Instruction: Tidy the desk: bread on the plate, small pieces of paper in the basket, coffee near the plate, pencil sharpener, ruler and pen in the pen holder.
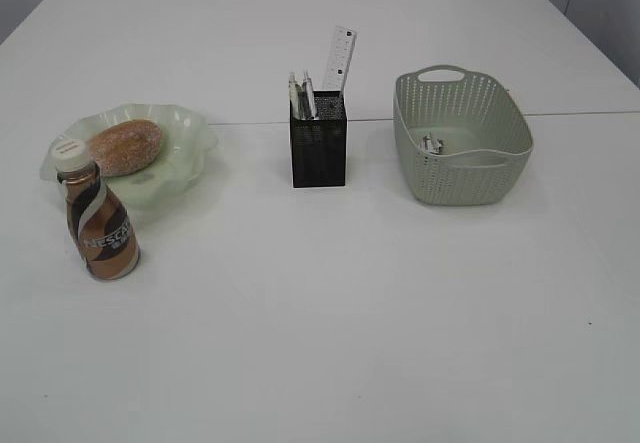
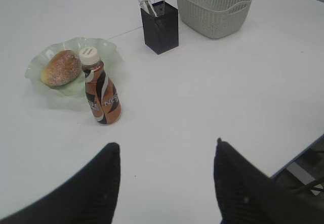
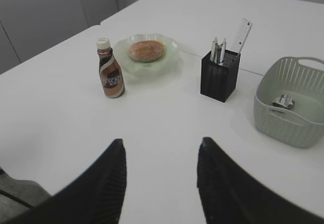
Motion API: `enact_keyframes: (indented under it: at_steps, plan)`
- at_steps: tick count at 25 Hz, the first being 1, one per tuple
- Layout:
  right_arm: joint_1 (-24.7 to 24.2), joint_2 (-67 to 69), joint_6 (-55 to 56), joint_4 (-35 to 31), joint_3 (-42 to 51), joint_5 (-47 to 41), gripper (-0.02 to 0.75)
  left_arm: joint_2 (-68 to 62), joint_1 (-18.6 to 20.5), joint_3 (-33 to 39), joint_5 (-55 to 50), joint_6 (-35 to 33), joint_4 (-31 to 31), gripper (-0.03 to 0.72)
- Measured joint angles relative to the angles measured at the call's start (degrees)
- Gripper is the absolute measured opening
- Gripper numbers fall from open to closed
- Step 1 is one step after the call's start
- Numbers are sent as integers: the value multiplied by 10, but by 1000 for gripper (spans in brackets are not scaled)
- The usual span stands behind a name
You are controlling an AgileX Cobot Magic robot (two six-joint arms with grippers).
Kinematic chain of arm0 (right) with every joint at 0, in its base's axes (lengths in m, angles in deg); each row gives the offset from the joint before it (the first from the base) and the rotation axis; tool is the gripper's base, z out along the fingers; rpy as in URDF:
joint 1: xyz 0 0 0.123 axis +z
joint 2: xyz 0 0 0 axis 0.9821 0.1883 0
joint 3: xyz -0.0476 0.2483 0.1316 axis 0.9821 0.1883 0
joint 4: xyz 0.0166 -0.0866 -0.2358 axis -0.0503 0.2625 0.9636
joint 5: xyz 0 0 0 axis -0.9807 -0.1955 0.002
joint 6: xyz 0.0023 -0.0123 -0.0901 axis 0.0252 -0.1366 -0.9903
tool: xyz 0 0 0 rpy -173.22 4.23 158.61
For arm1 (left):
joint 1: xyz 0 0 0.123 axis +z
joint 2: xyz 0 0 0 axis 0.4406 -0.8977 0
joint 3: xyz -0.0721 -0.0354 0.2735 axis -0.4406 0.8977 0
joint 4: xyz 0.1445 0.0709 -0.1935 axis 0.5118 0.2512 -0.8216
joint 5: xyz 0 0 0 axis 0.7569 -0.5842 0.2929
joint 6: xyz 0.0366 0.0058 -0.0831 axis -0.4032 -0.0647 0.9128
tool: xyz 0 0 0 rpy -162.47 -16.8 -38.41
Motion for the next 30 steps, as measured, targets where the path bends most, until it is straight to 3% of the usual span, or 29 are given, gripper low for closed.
enact_keyframes:
  at_steps: [8,13,30]
  plan:
    - [0,-187,0,0,73,-88,345,26,0,81,18,0,-7,434]
    - [0,-195,-1,37,105,-138,345,26,1,112,22,0,-10,434]
    - [0,-195,25,119,149,-165,345,26,1,114,29,55,30,434]
